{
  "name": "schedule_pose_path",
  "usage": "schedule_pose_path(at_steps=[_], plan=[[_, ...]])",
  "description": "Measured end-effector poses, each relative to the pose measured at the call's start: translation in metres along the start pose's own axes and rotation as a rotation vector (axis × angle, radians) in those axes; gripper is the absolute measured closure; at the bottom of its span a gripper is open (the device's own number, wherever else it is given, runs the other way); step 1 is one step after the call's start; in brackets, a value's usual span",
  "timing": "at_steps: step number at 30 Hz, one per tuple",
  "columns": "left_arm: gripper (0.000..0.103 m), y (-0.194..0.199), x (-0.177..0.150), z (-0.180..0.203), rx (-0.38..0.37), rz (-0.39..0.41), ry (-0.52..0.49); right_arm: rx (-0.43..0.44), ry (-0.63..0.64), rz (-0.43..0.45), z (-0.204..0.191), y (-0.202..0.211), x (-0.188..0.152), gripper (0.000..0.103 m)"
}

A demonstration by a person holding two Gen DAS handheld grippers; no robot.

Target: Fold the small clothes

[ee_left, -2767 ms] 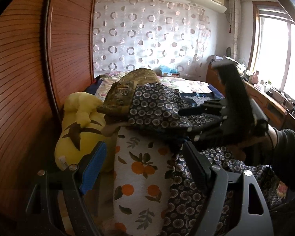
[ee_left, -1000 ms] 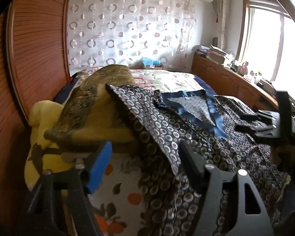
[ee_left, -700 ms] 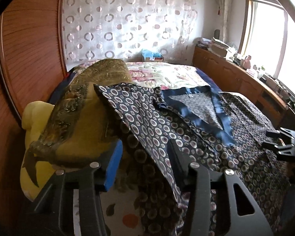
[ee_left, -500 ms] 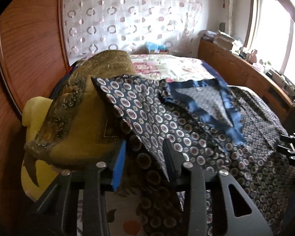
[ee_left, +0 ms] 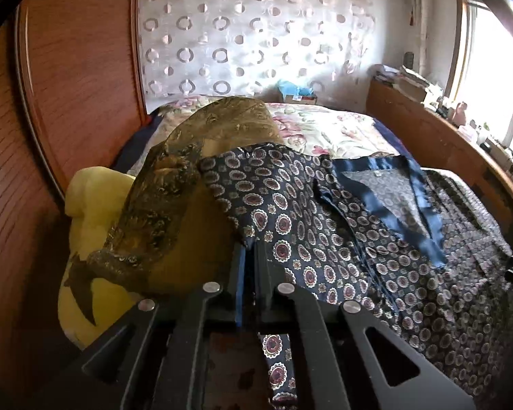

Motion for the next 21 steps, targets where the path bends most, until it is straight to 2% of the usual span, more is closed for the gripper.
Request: schedule_pose_path(at_steps=[3, 5, 7, 9, 10, 11, 14, 17, 21], plan=[[0.086, 0.011, 0.001, 0.003, -0.006, 0.029, -0.010, -0.005, -0.010, 0.004, 0.002, 0.004, -0.002, 0.043], [0.063, 0.023, 0.001, 0.009, -0.016, 0.059, -0.027, -0.011, -0.018, 0.006, 0.003, 0.005, -0.004, 0.043], [0.059, 0.036, 0.001, 0.019, -0.049, 0.087, -0.043, -0.019, -0.031, 0.009, 0.009, 0.010, -0.009, 0.043], [0.048, 0.046, 0.000, 0.029, -0.076, 0.106, -0.054, -0.029, -0.047, 0.013, 0.018, 0.017, -0.013, 0.043], [0.030, 0.053, -0.001, 0.035, -0.090, 0.124, -0.057, -0.035, -0.057, 0.014, 0.024, 0.022, -0.015, 0.043], [0.021, 0.058, -0.002, 0.040, -0.102, 0.137, -0.058, -0.041, -0.068, 0.015, 0.029, 0.026, -0.017, 0.043], [0.021, 0.072, -0.005, 0.060, -0.133, 0.167, -0.076, -0.060, -0.098, 0.016, 0.043, 0.035, -0.024, 0.043], [0.021, 0.086, -0.008, 0.075, -0.127, 0.201, -0.092, -0.085, -0.121, 0.017, 0.056, 0.043, -0.028, 0.043], [0.021, 0.098, -0.014, 0.093, -0.154, 0.206, -0.084, -0.119, -0.151, 0.025, 0.077, 0.057, -0.032, 0.043]])
Point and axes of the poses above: each gripper's, at about its wrist camera, not at the fingertips, and y roughly against the way its jaws point, z to its right, x to its top, the point moved 7 cm from there along -y, roughly the way its jaws point, and after that the axes turned 7 degrees about z, right-handed, at the moved point
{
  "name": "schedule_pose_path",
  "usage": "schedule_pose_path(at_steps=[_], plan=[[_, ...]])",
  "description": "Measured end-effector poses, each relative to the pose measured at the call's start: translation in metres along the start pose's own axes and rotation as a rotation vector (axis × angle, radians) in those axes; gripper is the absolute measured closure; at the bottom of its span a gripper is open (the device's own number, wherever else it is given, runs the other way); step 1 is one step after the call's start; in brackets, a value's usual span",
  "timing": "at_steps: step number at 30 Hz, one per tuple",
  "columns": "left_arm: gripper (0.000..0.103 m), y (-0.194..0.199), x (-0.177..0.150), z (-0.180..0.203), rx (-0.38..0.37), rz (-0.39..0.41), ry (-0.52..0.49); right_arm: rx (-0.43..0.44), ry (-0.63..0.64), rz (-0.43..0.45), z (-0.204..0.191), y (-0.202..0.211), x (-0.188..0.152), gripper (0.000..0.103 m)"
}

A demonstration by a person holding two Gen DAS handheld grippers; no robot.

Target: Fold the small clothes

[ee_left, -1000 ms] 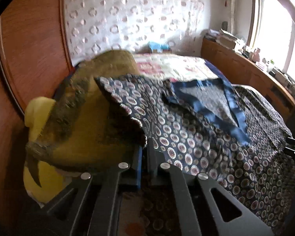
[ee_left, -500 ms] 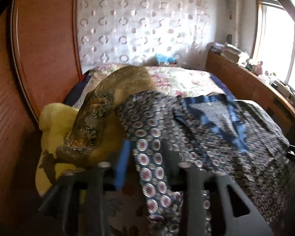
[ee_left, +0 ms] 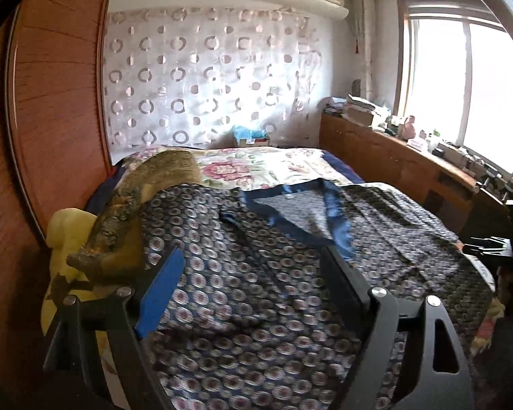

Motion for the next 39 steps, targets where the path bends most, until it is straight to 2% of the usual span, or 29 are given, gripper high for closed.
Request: schedule_pose_path(at_steps=[6, 10, 21, 24, 27, 32, 33, 34, 37, 39], plan=[[0.021, 0.000, -0.015, 0.023, -0.023, -0.030, -0.008, -0.040, -0.024, 0.005, 0.027, 0.010, 0.000, 0.043], [0.021, -0.003, -0.025, 0.034, -0.041, -0.051, -0.006, -0.034, -0.035, -0.004, 0.036, 0.008, 0.008, 0.043], [0.021, -0.006, -0.048, 0.058, -0.069, -0.087, -0.019, -0.001, -0.055, -0.099, 0.057, -0.034, 0.024, 0.043], [0.021, -0.008, -0.052, 0.066, -0.081, -0.097, -0.022, 0.028, -0.066, -0.141, 0.063, -0.047, 0.026, 0.054], [0.021, -0.008, -0.055, 0.071, -0.085, -0.101, -0.038, 0.039, -0.069, -0.162, 0.067, -0.055, 0.029, 0.060], [0.021, -0.008, -0.055, 0.074, -0.098, -0.100, -0.040, 0.057, -0.078, -0.170, 0.072, -0.062, 0.033, 0.073], [0.021, -0.008, -0.055, 0.074, -0.097, -0.101, -0.041, 0.049, -0.071, -0.169, 0.071, -0.062, 0.033, 0.079], [0.021, -0.008, -0.055, 0.074, -0.097, -0.101, -0.042, 0.029, -0.046, -0.167, 0.068, -0.062, 0.034, 0.085], [0.021, -0.008, -0.055, 0.074, -0.096, -0.100, -0.041, -0.045, 0.074, -0.169, 0.054, -0.062, 0.034, 0.092], [0.021, -0.008, -0.056, 0.074, -0.094, -0.101, -0.039, -0.063, 0.136, -0.164, 0.044, -0.063, 0.035, 0.098]])
Point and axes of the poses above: each gripper's, at about its wrist camera, not at the fingertips, and y roughly against the way its jaws point, z to its right, x to its top, the point moved 7 cm from there along -y, roughly the way its jaws point, and after that the axes turned 7 degrees about z, right-handed, at the moved point
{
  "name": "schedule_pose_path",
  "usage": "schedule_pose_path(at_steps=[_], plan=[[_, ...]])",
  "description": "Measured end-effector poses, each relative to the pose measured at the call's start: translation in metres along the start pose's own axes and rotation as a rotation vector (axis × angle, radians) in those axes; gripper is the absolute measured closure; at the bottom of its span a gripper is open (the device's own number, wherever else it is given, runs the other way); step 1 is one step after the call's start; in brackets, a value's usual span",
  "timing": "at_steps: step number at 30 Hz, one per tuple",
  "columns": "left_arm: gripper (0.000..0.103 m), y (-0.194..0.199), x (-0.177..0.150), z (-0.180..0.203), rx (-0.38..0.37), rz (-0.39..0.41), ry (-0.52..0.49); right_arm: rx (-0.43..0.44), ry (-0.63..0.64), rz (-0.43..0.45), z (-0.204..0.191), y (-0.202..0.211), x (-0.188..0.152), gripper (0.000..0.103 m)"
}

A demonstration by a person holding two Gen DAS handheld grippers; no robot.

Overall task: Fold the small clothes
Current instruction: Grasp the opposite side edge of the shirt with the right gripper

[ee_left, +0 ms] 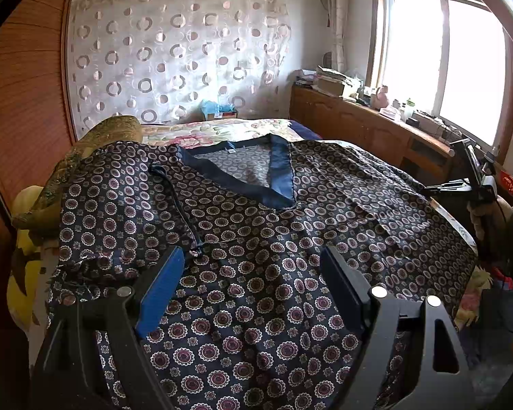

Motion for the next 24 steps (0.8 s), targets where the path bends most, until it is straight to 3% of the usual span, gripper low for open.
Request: schedule_pose_path(at_steps=[6, 14, 19, 24], plan=[[0.021, -0.001, 0.000, 0.001, 0.002, -0.005, 0.003, -0.025, 0.043, 0.065, -0.016, 0.009, 0.017, 0.100], [0.021, -0.001, -0.001, 0.000, 0.003, -0.005, 0.007, 0.094, 0.050, 0.201, -0.068, 0.042, 0.048, 0.100], [0.021, 0.000, -0.003, 0.000, -0.002, -0.002, 0.014, 0.196, 0.095, 0.166, -0.115, 0.041, 0.030, 0.100], [0.021, 0.002, -0.004, 0.002, -0.007, -0.003, 0.018, 0.218, 0.100, 0.097, -0.132, 0.020, 0.006, 0.100]])
Point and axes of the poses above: each gripper's, at about its wrist camera, not at the fingertips, and y roughly against the way its jaws point, z to its right, x to its top, the point moved 7 cm from there along -y, roughly the way its jaws point, and after that the axes turned 7 degrees about z, right-handed, at the moved point
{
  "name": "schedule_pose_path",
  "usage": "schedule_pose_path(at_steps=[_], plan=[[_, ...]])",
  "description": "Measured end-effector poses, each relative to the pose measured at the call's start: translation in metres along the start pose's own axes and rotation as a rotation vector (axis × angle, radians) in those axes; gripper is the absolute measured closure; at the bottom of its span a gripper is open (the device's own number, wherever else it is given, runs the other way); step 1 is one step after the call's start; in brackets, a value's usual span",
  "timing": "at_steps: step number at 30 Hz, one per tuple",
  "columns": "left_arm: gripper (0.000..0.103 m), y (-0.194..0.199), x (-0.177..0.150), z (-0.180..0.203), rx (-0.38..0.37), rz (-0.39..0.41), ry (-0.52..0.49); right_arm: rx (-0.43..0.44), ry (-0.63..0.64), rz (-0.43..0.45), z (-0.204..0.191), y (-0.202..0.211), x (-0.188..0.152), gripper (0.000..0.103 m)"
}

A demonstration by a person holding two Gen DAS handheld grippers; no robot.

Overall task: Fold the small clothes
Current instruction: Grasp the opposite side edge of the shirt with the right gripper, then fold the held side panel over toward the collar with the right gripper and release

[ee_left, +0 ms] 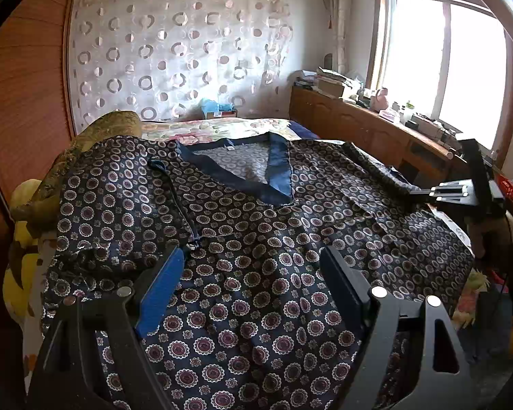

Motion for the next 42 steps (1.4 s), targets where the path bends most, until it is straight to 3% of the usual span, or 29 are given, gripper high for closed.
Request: schedule_pose_path(at_steps=[6, 11, 15, 17, 29, 36, 38, 40, 42], plan=[[0.021, 0.000, -0.001, 0.002, -0.001, -0.002, -0.001, 0.000, -0.041, -0.009, 0.009, -0.008, -0.007, 0.099], [0.021, 0.000, -0.002, 0.006, -0.005, -0.006, -0.003, -0.007, -0.037, 0.029, 0.010, 0.021, -0.004, 0.088], [0.021, -0.001, -0.001, 0.007, -0.009, -0.007, -0.002, -0.025, -0.058, 0.092, 0.020, 0.047, 0.004, 0.054], [0.021, -0.001, -0.001, 0.007, -0.010, -0.006, -0.002, -0.055, -0.077, 0.102, 0.033, 0.052, 0.006, 0.053], [0.021, -0.003, -0.003, 0.012, -0.017, -0.016, -0.004, -0.101, -0.260, -0.032, 0.089, -0.012, 0.002, 0.054], [0.021, -0.003, -0.003, 0.011, -0.017, -0.018, -0.003, -0.142, -0.231, -0.061, 0.094, -0.033, 0.011, 0.055], [0.021, -0.003, -0.003, 0.011, -0.017, -0.018, -0.004, -0.158, -0.179, -0.061, 0.091, -0.036, 0.010, 0.068], [0.021, -0.003, -0.003, 0.011, -0.017, -0.018, -0.004, -0.126, -0.152, -0.053, 0.085, -0.038, 0.013, 0.094], [0.021, -0.003, -0.003, 0.011, -0.018, -0.017, -0.003, -0.116, -0.117, -0.050, 0.080, -0.040, 0.015, 0.098]])
Point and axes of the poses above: each gripper's, at about its wrist camera, not at the fingertips, and y roughly against the way its jaws point, z to its right, x to its top, the point moved 7 cm from there along -y, roughly the way its jaws point, and after that the axes turned 7 degrees about z, right-handed, at the moved point
